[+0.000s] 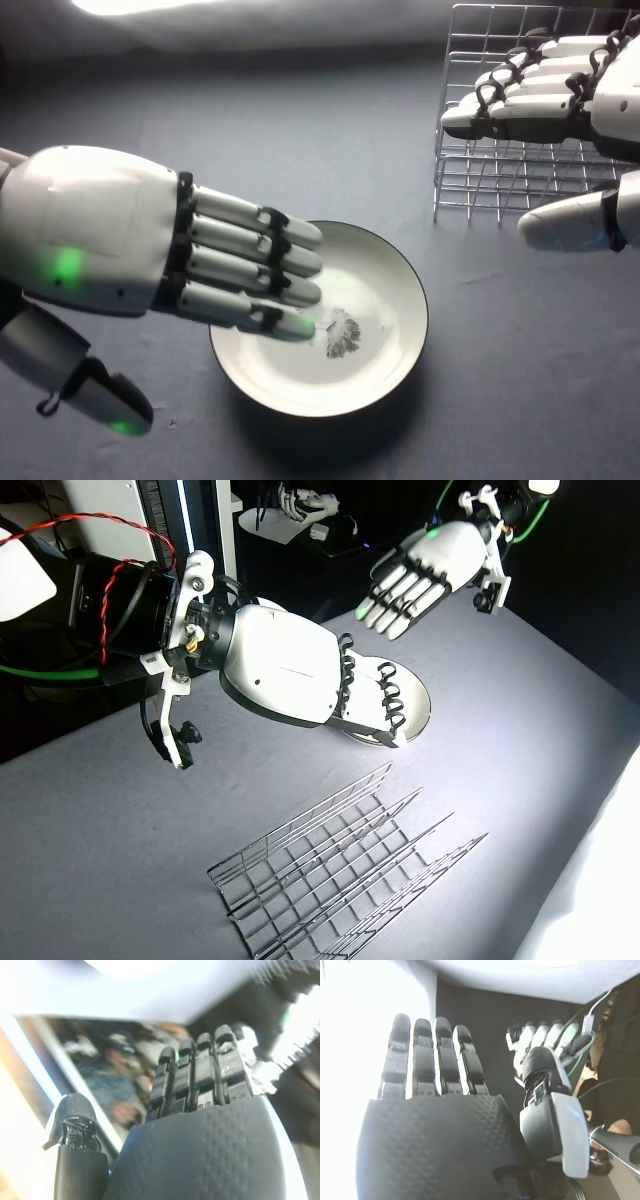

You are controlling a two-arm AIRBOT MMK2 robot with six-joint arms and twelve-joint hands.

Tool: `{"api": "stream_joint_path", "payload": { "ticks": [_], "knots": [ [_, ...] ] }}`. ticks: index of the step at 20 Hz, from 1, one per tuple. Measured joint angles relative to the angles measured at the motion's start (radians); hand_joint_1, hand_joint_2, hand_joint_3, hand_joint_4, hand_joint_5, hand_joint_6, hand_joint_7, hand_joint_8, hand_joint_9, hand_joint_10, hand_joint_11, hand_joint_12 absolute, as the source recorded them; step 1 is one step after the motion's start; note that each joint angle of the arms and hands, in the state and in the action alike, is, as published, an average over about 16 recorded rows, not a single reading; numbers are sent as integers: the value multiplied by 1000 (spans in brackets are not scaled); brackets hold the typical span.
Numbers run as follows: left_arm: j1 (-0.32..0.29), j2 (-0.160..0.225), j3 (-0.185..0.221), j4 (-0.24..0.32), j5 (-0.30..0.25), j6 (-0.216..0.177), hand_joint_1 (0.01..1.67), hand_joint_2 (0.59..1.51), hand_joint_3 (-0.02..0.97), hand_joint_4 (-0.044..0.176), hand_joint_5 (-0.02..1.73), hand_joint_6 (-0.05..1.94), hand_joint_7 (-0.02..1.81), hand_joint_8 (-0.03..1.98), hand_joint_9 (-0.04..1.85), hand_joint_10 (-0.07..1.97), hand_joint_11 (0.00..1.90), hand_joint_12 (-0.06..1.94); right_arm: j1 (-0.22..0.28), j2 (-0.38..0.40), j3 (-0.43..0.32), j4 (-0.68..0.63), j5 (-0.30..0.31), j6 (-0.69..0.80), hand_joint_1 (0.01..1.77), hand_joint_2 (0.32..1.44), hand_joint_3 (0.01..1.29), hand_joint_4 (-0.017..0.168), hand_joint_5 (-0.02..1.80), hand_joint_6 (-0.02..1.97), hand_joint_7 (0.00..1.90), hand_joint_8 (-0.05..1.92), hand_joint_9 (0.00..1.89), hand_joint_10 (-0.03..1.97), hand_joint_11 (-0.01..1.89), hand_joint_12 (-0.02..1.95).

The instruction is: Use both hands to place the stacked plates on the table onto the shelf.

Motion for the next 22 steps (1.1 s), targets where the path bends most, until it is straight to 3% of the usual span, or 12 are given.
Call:
{"api": "stream_joint_path", "payload": {
  "ticks": [4, 7, 13, 22],
  "knots": [
    [-8, -39, 58, 94, -19, -39, 16, 1214, 4, 2, 77, 4, 48, 18, 20, 5, 16, 10, -3, 0, 0, -6, 7, 0, 18, 1262, 16, -1, 113, 23, 122, 12, 106, 10, 19, 326],
    [-3, -62, 93, 135, -27, -57, 15, 1209, 3, 2, 74, 4, 50, 18, 22, 5, 15, 10, -3, 0, 0, -9, 12, 0, 18, 1249, 16, -1, 108, 23, 114, 12, 97, 11, 20, 305],
    [18, -107, 144, 182, -27, -74, 14, 1204, 4, 2, 77, 5, 53, 19, 21, 5, 15, 10, -4, 0, 0, -11, 19, -1, 18, 1235, 16, -1, 108, 22, 110, 12, 93, 11, 20, 308],
    [43, -185, 235, 227, -5, -65, 15, 1198, 4, 2, 69, 5, 45, 19, 19, 4, 16, 10, -7, 0, 0, -12, 27, -1, 20, 1234, 15, -1, 121, 22, 122, 13, 117, 10, 20, 385]
  ]
}}
